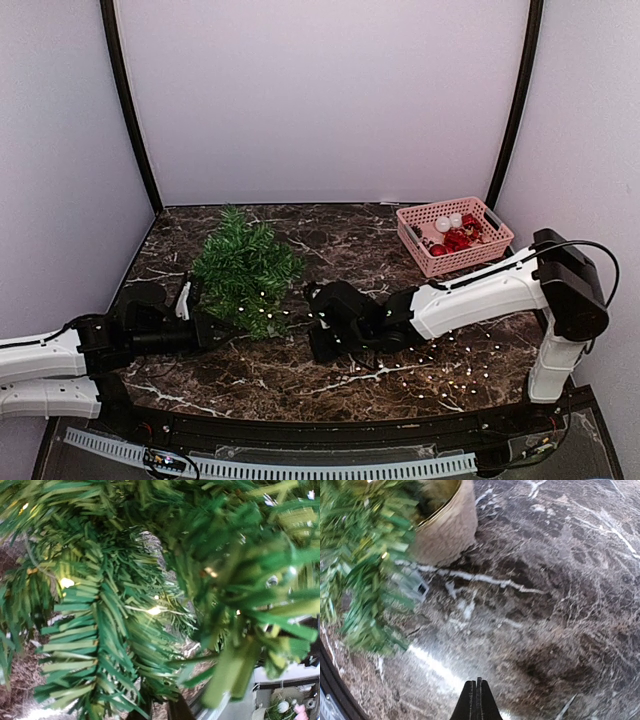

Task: Decorate the small christmas tree
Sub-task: Wrap the side of the string light in the gap of the branches.

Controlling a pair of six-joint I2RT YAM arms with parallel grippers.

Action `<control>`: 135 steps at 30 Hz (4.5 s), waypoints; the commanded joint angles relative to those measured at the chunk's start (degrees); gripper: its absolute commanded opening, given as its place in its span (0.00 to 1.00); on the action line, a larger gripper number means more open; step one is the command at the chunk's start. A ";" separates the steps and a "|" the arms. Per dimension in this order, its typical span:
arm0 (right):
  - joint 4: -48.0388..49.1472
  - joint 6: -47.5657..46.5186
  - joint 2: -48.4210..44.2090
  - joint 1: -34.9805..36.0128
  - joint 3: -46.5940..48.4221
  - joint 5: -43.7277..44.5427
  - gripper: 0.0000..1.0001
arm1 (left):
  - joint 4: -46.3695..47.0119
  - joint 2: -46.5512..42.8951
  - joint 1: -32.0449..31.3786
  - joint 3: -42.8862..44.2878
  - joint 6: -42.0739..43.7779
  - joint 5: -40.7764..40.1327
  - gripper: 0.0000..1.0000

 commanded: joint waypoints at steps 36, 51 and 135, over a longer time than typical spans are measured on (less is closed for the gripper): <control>-6.66 -6.89 17.62 10.53 12.13 -9.69 0.00 | -3.06 -5.18 -0.17 0.87 0.47 -5.03 0.00; -9.13 -6.11 16.12 8.47 8.22 -10.14 0.00 | -6.05 -9.27 -0.21 -0.32 -0.58 -6.72 0.00; 21.34 -10.01 -6.03 13.65 -13.27 -10.76 0.36 | 4.95 -8.18 -8.57 -6.22 -14.61 -7.65 0.00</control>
